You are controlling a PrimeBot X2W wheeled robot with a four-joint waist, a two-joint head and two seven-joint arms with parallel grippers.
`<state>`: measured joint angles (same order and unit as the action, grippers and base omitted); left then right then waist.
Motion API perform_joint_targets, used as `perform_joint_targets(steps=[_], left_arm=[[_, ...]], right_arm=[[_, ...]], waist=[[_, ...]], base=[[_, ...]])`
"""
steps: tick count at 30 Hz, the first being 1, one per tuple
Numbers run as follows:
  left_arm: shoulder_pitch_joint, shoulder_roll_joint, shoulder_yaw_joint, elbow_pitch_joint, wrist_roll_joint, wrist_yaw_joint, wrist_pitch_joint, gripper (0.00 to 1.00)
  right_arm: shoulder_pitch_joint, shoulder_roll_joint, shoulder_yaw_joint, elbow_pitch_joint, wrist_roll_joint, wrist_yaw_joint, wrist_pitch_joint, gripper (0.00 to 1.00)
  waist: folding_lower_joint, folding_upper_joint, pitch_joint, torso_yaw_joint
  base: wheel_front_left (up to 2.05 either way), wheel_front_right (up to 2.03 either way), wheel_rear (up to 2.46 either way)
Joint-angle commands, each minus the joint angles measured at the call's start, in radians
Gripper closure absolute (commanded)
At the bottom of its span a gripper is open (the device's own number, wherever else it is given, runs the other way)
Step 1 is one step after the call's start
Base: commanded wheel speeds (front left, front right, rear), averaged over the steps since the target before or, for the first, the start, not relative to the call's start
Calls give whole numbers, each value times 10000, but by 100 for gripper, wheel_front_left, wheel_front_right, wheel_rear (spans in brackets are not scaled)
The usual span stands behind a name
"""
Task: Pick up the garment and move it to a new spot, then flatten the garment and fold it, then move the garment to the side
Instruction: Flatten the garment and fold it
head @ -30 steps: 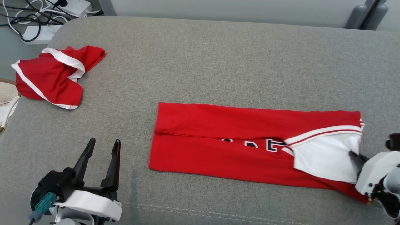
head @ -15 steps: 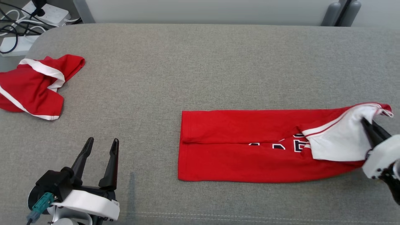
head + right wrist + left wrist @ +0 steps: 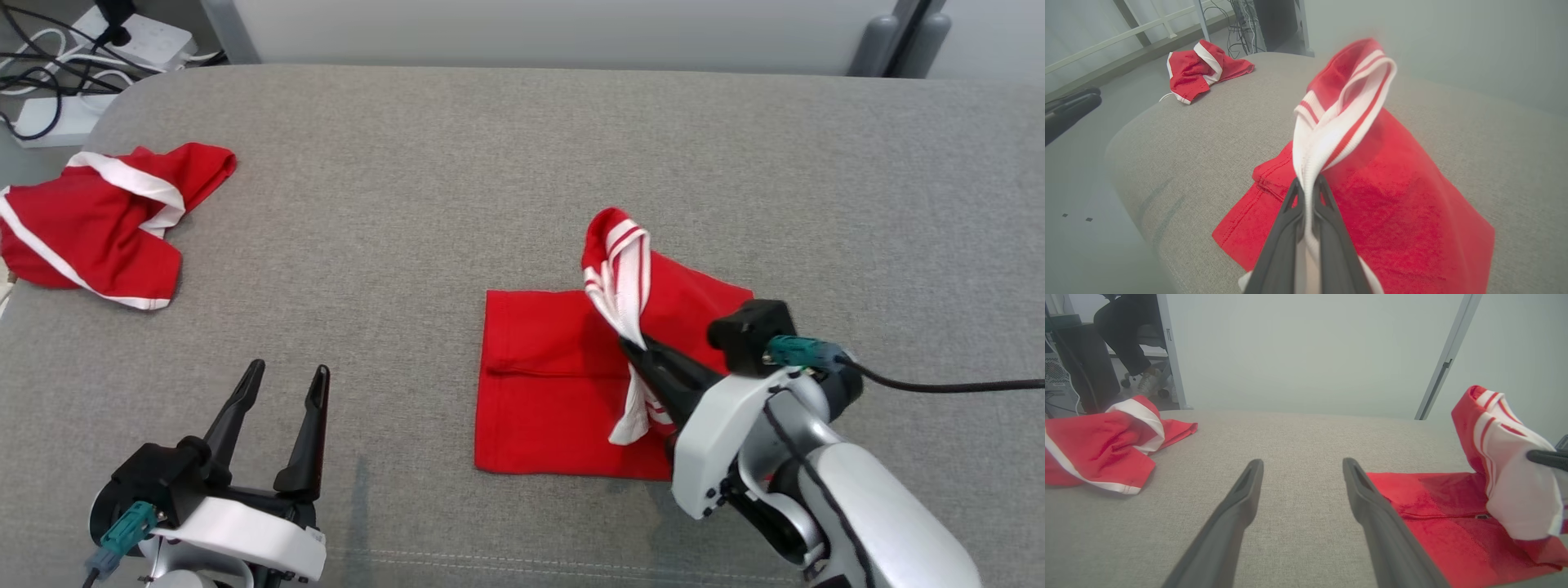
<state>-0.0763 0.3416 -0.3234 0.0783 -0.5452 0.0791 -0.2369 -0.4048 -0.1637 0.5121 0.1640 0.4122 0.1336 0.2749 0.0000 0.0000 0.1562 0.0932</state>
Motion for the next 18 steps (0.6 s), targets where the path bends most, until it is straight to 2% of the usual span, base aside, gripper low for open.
perform_joint_targets(steps=[1, 8, 16, 17, 18], left_arm=[[-631, 271, 333, -164, 50, -58, -26, 0], [-732, 153, 230, 36, 27, -162, -78, 0], [-869, 62, 158, 203, 75, -250, -133, 0], [-889, 54, 142, 240, 80, -265, -137, 0], [-912, 38, 130, 266, 85, -275, -142, 0]], right_arm=[[-321, 184, 279, 8, -111, -29, -162, 100], [-828, 803, 907, 1619, 81, -29, -748, 100], [-1447, 1040, 1195, 2702, 353, -29, -1386, 100], [-1534, 1059, 1261, 2848, 355, -29, -1447, 89], [-1597, 1077, 1301, 2967, 430, -29, -1522, 55]], waist=[[0, 0, 1, 194], [0, 0, 81, 630], [0, 0, 238, 812], [0, 0, 257, 825], [0, 0, 273, 832]], base=[[0, 0, 0], [0, 0, 0], [0, 0, 0], [0, 0, 0], [0, 0, 0]])
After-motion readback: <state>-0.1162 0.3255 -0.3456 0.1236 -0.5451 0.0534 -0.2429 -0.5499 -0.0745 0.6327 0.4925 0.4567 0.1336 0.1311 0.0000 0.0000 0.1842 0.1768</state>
